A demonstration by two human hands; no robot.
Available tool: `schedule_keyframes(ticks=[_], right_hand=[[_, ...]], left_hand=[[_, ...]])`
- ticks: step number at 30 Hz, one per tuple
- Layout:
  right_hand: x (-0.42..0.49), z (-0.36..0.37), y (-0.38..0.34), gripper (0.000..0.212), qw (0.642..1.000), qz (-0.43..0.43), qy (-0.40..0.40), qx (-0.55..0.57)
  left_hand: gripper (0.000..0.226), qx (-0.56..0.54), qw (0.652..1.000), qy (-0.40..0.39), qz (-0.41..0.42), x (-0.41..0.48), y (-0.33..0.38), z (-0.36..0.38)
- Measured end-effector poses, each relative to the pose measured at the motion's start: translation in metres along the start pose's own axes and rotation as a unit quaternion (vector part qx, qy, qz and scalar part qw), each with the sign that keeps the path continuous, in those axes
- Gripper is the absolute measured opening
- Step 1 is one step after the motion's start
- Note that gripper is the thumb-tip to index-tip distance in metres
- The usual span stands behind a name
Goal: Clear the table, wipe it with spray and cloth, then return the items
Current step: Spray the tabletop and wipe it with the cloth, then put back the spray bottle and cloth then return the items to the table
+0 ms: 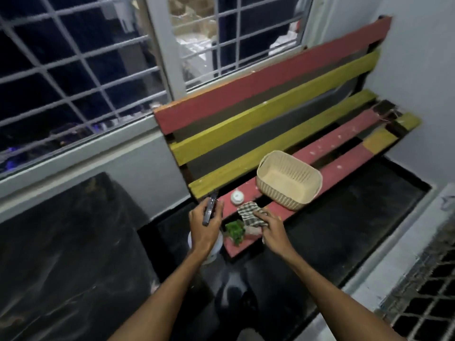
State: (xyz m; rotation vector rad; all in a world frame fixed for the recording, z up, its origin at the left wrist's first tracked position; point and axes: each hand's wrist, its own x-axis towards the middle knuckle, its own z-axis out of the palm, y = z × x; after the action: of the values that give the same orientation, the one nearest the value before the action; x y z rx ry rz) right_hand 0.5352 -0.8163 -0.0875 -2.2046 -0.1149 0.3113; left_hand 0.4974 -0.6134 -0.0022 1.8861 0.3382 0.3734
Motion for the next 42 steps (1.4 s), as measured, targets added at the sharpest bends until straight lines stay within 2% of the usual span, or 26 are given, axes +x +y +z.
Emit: schedule_keyframes(ticks=[6,11,16,23,27,31,33,36,38,40,42], right_hand=[[0.08,-0.074,0.06,0.053,0.991,0.085,0.094,0.048],[0.155,-0.105,0.117,0.055,0.981,0.122,0.143,0.049],[0.222,-0.109,0.176,0.051,0.975,0.169,0.146,0.01],[0.281,-0.092,0.239,0.036,0.972,0.206,0.106,-0.038],[0.299,-0.074,0.264,0.03,0.978,0.182,0.058,-0.087],[0.311,-0.054,0.304,0.035,0.974,0.191,-0.029,-0.12],[0.313,-0.052,0.308,0.034,0.971,0.196,-0.044,-0.13],[0.302,-0.068,0.268,0.03,0.978,0.173,-0.026,-0.113],[0.294,-0.077,0.249,0.028,0.981,0.167,-0.006,-0.101],[0.283,-0.086,0.226,0.03,0.982,0.165,0.046,-0.085],[0.27,-0.088,0.203,0.031,0.976,0.155,0.137,-0.072]], left_hand=[[0.044,-0.027,0.997,-0.065,0.013,0.076,0.01,0.132],[0.039,-0.064,0.992,-0.102,0.029,0.137,-0.007,0.231],[0.022,-0.091,0.98,-0.169,0.047,0.195,-0.047,0.318],[0.028,-0.106,0.958,-0.263,0.042,0.236,-0.14,0.397],[0.038,-0.032,0.932,-0.36,0.034,0.252,-0.196,0.408],[0.048,0.044,0.889,-0.452,0.052,0.265,-0.202,0.403],[0.06,0.098,0.872,-0.476,0.054,0.269,-0.202,0.397],[0.095,0.171,0.857,-0.484,0.038,0.274,-0.191,0.382],[0.109,0.196,0.851,-0.487,0.032,0.276,-0.179,0.37],[0.11,0.21,0.847,-0.487,0.039,0.278,-0.166,0.354],[0.099,0.212,0.863,-0.456,0.057,0.277,-0.154,0.331]])
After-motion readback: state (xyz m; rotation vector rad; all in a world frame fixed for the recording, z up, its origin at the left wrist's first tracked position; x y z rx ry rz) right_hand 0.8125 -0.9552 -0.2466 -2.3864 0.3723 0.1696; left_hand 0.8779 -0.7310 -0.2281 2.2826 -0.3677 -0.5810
